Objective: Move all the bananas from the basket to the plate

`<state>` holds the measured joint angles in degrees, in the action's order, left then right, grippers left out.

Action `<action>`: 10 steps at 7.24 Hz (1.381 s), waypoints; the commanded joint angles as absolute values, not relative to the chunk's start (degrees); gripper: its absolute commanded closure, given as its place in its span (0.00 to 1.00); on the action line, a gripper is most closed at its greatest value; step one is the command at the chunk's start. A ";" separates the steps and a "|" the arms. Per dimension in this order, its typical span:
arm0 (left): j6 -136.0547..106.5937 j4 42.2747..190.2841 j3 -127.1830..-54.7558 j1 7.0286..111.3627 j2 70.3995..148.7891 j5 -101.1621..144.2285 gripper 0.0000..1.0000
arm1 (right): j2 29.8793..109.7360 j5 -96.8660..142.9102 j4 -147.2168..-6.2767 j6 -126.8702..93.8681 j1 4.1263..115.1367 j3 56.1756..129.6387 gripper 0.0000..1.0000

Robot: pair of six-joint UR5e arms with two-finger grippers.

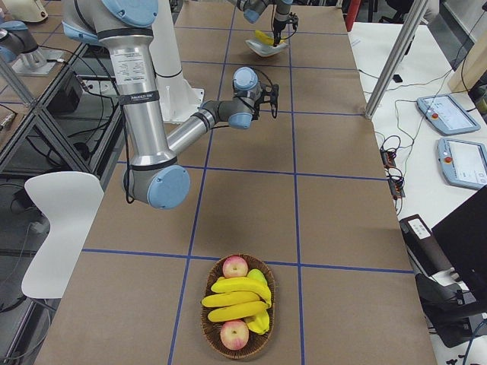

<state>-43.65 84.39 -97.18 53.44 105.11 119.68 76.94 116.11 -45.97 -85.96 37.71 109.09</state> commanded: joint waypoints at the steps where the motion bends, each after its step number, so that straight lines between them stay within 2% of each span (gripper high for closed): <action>1: -43.42 84.46 -96.59 53.26 105.38 119.62 1.00 | 76.90 116.10 -45.97 -86.04 37.71 109.25 0.00; 2: -43.24 84.46 -95.72 53.26 105.47 119.53 0.84 | 76.90 116.10 -45.97 -86.04 37.71 109.25 0.00; 3: -43.59 84.72 -95.71 53.26 105.56 119.44 0.61 | 76.90 116.10 -45.88 -86.22 37.79 109.34 0.00; 4: -43.25 84.81 -95.63 53.26 105.47 119.44 0.54 | 76.90 116.10 -45.97 -86.22 37.79 109.25 0.00; 6: -43.33 84.73 -95.36 53.26 106.43 119.44 0.51 | 76.99 116.10 -45.97 -86.22 37.79 109.25 0.00; 7: -43.42 84.73 -95.45 53.35 106.61 119.36 0.03 | 77.08 116.10 -45.88 -86.22 37.79 109.25 0.00; 10: -44.03 84.73 -96.06 54.22 107.31 119.70 0.00 | 79.09 116.19 -45.88 -85.96 38.84 110.12 0.00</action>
